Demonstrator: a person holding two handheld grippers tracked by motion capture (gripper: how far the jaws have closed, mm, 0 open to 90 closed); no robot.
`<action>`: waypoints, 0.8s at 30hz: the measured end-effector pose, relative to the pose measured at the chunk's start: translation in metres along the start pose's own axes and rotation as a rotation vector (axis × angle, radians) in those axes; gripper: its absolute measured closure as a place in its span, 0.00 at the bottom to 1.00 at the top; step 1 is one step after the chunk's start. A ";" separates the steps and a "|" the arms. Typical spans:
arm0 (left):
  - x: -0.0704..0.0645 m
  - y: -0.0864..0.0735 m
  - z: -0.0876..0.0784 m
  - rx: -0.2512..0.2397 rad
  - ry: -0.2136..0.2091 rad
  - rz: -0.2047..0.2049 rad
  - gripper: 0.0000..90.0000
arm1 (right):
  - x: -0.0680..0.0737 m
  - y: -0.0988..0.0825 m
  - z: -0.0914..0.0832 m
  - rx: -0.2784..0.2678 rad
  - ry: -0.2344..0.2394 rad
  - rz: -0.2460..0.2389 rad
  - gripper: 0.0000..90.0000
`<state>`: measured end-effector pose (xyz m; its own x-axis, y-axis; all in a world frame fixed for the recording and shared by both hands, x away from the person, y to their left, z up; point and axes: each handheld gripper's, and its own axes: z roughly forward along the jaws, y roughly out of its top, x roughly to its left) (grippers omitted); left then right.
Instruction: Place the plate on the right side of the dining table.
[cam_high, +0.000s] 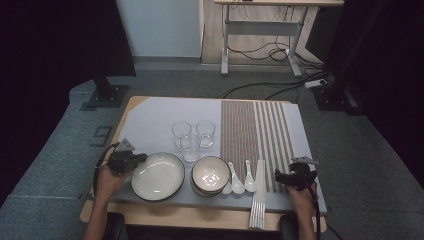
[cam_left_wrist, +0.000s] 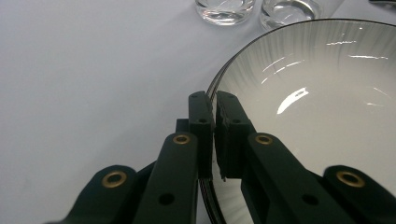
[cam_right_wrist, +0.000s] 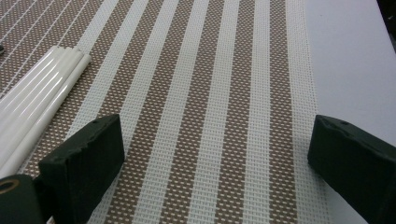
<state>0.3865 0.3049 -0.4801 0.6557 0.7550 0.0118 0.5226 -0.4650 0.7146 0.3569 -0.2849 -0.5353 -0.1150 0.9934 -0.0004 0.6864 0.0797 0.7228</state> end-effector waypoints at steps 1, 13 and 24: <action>0.000 -0.001 -0.001 0.000 -0.008 -0.002 0.96 | 0.000 0.000 0.000 0.000 0.000 0.000 0.04; -0.007 0.000 -0.002 0.028 0.014 0.031 0.95 | 0.000 0.000 0.000 0.000 0.000 -0.001 0.04; -0.009 -0.004 -0.003 0.031 -0.032 0.032 0.95 | 0.000 0.000 0.000 0.000 -0.001 -0.002 0.04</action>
<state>0.3772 0.3011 -0.4807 0.6891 0.7245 0.0118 0.5173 -0.5034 0.6921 0.3567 -0.2849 -0.5353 -0.1155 0.9933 -0.0021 0.6859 0.0813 0.7231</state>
